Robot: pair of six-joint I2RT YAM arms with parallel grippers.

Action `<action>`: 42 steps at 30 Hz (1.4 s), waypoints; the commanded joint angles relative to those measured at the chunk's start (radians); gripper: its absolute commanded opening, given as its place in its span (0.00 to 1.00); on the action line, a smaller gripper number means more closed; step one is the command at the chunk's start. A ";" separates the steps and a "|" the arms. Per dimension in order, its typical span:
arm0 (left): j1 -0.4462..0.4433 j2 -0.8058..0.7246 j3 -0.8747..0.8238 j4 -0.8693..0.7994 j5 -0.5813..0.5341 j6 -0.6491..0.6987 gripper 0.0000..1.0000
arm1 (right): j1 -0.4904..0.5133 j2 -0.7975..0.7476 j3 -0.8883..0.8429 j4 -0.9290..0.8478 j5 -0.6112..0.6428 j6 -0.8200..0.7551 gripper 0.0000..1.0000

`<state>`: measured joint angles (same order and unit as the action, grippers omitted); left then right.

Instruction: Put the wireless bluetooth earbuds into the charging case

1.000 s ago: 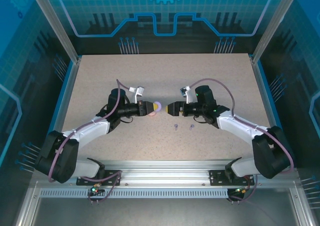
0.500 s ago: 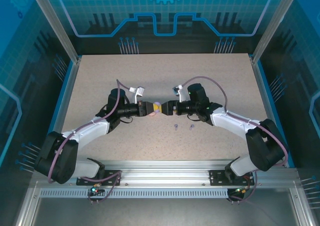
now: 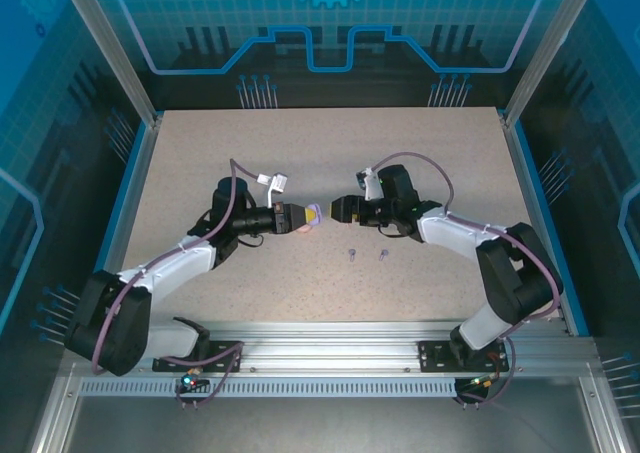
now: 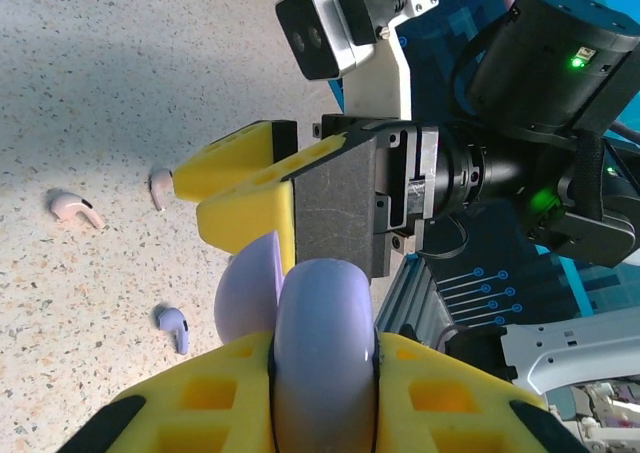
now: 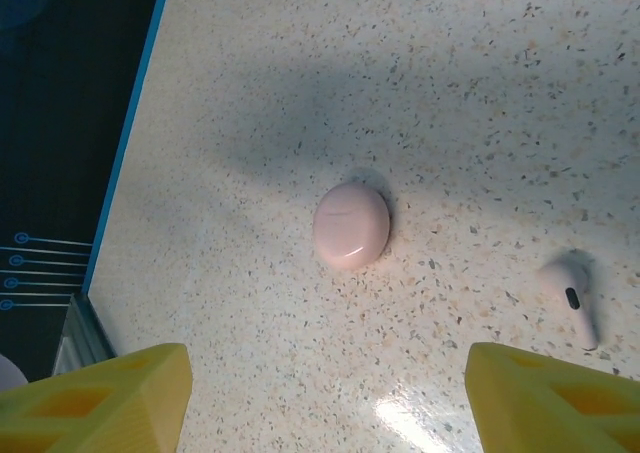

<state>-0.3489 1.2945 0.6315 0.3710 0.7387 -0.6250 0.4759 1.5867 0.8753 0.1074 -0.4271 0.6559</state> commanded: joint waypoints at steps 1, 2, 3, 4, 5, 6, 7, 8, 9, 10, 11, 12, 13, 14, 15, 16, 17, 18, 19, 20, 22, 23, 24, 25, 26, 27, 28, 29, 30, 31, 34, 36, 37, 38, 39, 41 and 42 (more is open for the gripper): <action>-0.001 -0.027 -0.001 0.012 0.025 0.020 0.04 | -0.010 -0.075 -0.003 -0.016 -0.030 0.011 0.73; -0.002 -0.029 -0.001 0.013 0.025 0.021 0.04 | -0.012 -0.097 -0.020 -0.018 -0.047 0.010 0.73; -0.001 -0.030 -0.002 0.015 0.027 0.020 0.04 | -0.014 -0.120 -0.032 -0.017 -0.068 0.006 0.73; -0.001 -0.032 0.000 0.016 0.027 0.019 0.04 | -0.014 -0.143 -0.037 -0.016 -0.094 -0.001 0.73; -0.002 -0.034 -0.001 0.017 0.028 0.019 0.04 | -0.016 -0.159 -0.041 -0.017 -0.118 -0.010 0.73; -0.001 -0.034 -0.001 0.020 0.028 0.018 0.04 | -0.016 -0.175 -0.044 -0.020 -0.142 -0.018 0.73; -0.002 -0.034 0.000 0.021 0.029 0.016 0.04 | -0.016 -0.188 -0.047 -0.023 -0.159 -0.026 0.73; -0.002 -0.034 0.002 0.025 0.031 0.015 0.04 | -0.015 -0.198 -0.051 -0.024 -0.167 -0.030 0.73; -0.002 -0.034 0.002 0.027 0.031 0.012 0.04 | -0.017 -0.207 -0.055 -0.026 -0.172 -0.035 0.73; -0.002 -0.034 0.003 0.031 0.031 0.009 0.04 | -0.016 -0.213 -0.058 -0.026 -0.171 -0.037 0.73; -0.002 -0.034 0.003 0.034 0.031 0.006 0.04 | -0.016 -0.215 -0.062 -0.025 -0.170 -0.038 0.73; -0.002 -0.035 0.003 0.033 0.032 0.004 0.04 | -0.015 -0.215 -0.064 -0.015 -0.173 -0.032 0.73; -0.002 -0.036 0.004 0.034 0.031 0.004 0.04 | -0.014 -0.214 -0.067 -0.002 -0.176 -0.021 0.73; -0.002 -0.037 0.002 0.034 0.031 0.002 0.04 | -0.013 -0.210 -0.070 0.013 -0.178 -0.010 0.73; -0.002 -0.039 0.001 0.034 0.030 0.002 0.04 | -0.010 -0.204 -0.071 0.028 -0.182 0.001 0.73; -0.002 -0.041 0.000 0.034 0.031 0.001 0.04 | -0.008 -0.195 -0.074 0.043 -0.183 0.010 0.73; -0.002 -0.043 0.000 0.034 0.029 0.001 0.04 | -0.003 -0.188 -0.072 0.052 -0.183 0.016 0.72; -0.002 -0.045 -0.001 0.034 0.026 0.000 0.04 | 0.003 -0.180 -0.072 0.063 -0.183 0.023 0.72; -0.002 -0.046 -0.004 0.033 0.023 -0.001 0.04 | 0.007 -0.171 -0.070 0.071 -0.182 0.026 0.72; -0.002 -0.046 -0.005 0.033 0.023 -0.002 0.04 | 0.015 -0.164 -0.068 0.073 -0.179 0.030 0.71; -0.002 -0.047 -0.010 0.034 0.022 -0.004 0.04 | 0.028 -0.145 -0.065 0.081 -0.177 0.031 0.70; -0.002 -0.049 -0.012 0.035 0.023 -0.004 0.04 | 0.034 -0.141 -0.064 0.085 -0.177 0.033 0.69; -0.002 -0.050 -0.013 0.034 0.021 -0.003 0.04 | 0.038 -0.135 -0.061 0.090 -0.176 0.035 0.68; -0.001 -0.051 -0.015 0.033 0.021 -0.004 0.04 | 0.044 -0.130 -0.061 0.092 -0.173 0.036 0.68; -0.002 -0.052 -0.015 0.031 0.018 -0.002 0.04 | 0.048 -0.126 -0.058 0.092 -0.168 0.036 0.68; -0.002 -0.052 -0.015 0.031 0.014 -0.002 0.04 | 0.053 -0.123 -0.058 0.093 -0.165 0.036 0.68; -0.002 -0.052 -0.015 0.031 0.013 -0.003 0.04 | 0.055 -0.123 -0.057 0.094 -0.161 0.036 0.68; -0.002 -0.051 -0.015 0.034 0.012 -0.004 0.04 | 0.059 -0.119 -0.056 0.094 -0.159 0.037 0.68; -0.002 -0.049 -0.015 0.035 0.012 -0.003 0.04 | 0.062 -0.117 -0.054 0.096 -0.157 0.037 0.67; -0.002 -0.048 -0.016 0.037 0.013 -0.005 0.04 | 0.064 -0.113 -0.052 0.097 -0.156 0.039 0.67; -0.002 -0.045 -0.013 0.040 0.012 -0.006 0.04 | 0.067 -0.104 -0.043 0.097 -0.153 0.040 0.66; -0.002 -0.043 -0.012 0.042 0.011 -0.008 0.04 | 0.070 -0.097 -0.035 0.098 -0.153 0.043 0.65; -0.002 -0.044 -0.012 0.042 0.011 -0.006 0.04 | 0.072 -0.093 -0.032 0.098 -0.152 0.045 0.65; -0.002 -0.043 -0.012 0.044 0.011 -0.007 0.04 | 0.073 -0.088 -0.029 0.099 -0.152 0.045 0.65; -0.002 -0.043 -0.012 0.043 0.011 -0.007 0.04 | 0.075 -0.085 -0.025 0.100 -0.152 0.046 0.64; -0.004 -0.041 -0.012 0.043 0.012 -0.007 0.04 | 0.079 -0.079 -0.019 0.103 -0.154 0.048 0.63; -0.004 -0.040 -0.012 0.045 0.011 -0.008 0.04 | 0.082 -0.076 -0.015 0.104 -0.154 0.050 0.63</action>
<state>-0.3489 1.2675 0.6312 0.3901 0.7410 -0.6289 0.5381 1.4948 0.8257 0.1894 -0.5823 0.6968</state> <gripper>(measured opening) 0.229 0.631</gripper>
